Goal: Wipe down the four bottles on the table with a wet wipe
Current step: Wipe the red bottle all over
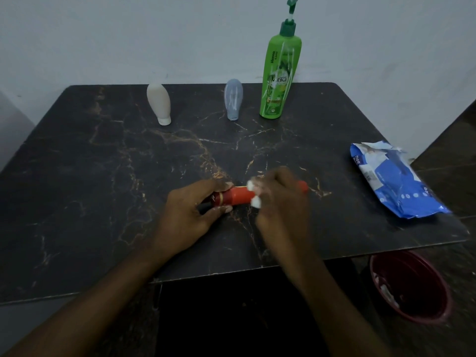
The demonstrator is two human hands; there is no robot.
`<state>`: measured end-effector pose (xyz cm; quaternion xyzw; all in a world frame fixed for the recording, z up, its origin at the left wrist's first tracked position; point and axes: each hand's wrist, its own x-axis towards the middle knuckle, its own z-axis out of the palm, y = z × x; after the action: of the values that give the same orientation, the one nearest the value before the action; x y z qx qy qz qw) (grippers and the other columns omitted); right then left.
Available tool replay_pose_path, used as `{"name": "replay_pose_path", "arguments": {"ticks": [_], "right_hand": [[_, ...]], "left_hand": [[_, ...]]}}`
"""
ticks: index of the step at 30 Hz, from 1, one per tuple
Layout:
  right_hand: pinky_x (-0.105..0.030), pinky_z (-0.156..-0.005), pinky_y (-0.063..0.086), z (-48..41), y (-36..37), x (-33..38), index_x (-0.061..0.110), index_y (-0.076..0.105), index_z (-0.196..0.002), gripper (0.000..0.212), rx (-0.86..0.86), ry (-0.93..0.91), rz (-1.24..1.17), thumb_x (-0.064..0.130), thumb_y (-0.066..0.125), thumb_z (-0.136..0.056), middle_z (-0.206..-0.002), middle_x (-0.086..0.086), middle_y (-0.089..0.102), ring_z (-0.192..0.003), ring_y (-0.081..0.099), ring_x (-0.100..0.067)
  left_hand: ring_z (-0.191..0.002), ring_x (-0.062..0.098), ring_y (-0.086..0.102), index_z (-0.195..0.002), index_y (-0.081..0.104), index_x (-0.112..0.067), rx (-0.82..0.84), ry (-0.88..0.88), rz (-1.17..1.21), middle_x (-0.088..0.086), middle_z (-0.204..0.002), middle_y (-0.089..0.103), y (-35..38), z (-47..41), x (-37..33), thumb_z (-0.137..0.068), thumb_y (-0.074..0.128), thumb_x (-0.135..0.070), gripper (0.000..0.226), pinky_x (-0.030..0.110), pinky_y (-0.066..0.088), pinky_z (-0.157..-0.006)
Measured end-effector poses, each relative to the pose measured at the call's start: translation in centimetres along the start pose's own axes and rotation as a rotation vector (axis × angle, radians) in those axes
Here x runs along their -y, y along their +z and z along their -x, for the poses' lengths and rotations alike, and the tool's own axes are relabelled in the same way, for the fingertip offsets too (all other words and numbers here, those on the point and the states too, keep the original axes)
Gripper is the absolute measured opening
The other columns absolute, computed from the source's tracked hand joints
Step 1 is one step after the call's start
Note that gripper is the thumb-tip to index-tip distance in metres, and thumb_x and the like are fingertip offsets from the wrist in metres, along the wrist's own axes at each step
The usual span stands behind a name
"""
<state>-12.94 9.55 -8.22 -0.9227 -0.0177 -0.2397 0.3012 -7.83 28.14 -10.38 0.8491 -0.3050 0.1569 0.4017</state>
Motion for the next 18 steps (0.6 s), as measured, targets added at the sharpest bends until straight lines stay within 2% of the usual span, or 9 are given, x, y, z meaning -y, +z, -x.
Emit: {"name": "replay_pose_path", "arguments": {"ticks": [4,7,9,11,14,18], "right_hand": [[-0.019,-0.069,0.045,0.0,1.5,2.5,0.014,0.070,-0.106,0.035,0.032,-0.099,-0.022,-0.002,0.070,-0.075,-0.104,0.004,0.054,-0.087,0.054,-0.011],[-0.019,-0.071,0.046,-0.2,1.0,1.0,0.014,0.071,-0.111,0.037,0.039,-0.119,-0.043,0.001,0.074,-0.076,-0.105,0.003,0.057,-0.087,0.056,-0.010],[-0.018,-0.073,0.047,-0.4,0.1,-0.8,0.014,0.070,-0.111,0.035,0.061,-0.106,0.027,0.004,0.074,-0.078,-0.106,0.002,0.058,-0.086,0.054,-0.008],[-0.014,-0.071,0.045,-0.8,-1.1,-3.3,0.013,0.071,-0.104,0.024,0.018,-0.050,0.027,0.003,0.071,-0.082,-0.101,0.003,0.058,-0.082,0.052,-0.004],[-0.006,-0.072,0.041,-1.3,-3.1,-6.5,0.015,0.072,-0.101,0.013,-0.016,0.104,-0.053,0.011,0.069,-0.089,-0.097,0.008,0.055,-0.083,0.054,0.001],[0.002,-0.072,0.036,-1.6,-4.1,-7.7,0.013,0.072,-0.103,0.013,-0.026,0.168,-0.054,0.016,0.067,-0.092,-0.095,0.008,0.054,-0.084,0.053,0.014]], "left_hand": [[-0.096,-0.002,0.069,-0.111,0.070,-0.024,0.009,-0.027,0.025,-0.017,-0.103,0.071,-0.3,-0.1,-0.5,-0.077,0.087,-0.007,0.041,0.016,0.055,-0.086],[-0.095,-0.003,0.069,-0.111,0.072,-0.020,-0.002,-0.020,0.009,-0.017,-0.103,0.070,-0.1,-0.1,-0.5,-0.076,0.088,-0.011,0.039,0.014,0.054,-0.085],[-0.098,0.001,0.070,-0.114,0.073,-0.016,-0.002,-0.025,-0.001,-0.013,-0.109,0.072,0.0,-0.2,-0.2,-0.075,0.090,-0.015,0.042,0.019,0.057,-0.087],[-0.103,0.003,0.070,-0.117,0.073,-0.016,0.004,-0.025,0.012,-0.010,-0.114,0.073,-0.1,-0.2,0.0,-0.075,0.091,-0.015,0.046,0.024,0.058,-0.090],[-0.104,0.000,0.069,-0.117,0.073,-0.017,-0.003,-0.036,0.021,-0.013,-0.114,0.072,-0.2,-0.4,0.0,-0.074,0.091,-0.016,0.046,0.024,0.057,-0.092],[-0.106,-0.001,0.068,-0.118,0.071,-0.025,0.019,-0.105,0.076,-0.021,-0.116,0.068,-0.2,-0.6,0.1,-0.073,0.091,-0.021,0.049,0.020,0.055,-0.093]]}}
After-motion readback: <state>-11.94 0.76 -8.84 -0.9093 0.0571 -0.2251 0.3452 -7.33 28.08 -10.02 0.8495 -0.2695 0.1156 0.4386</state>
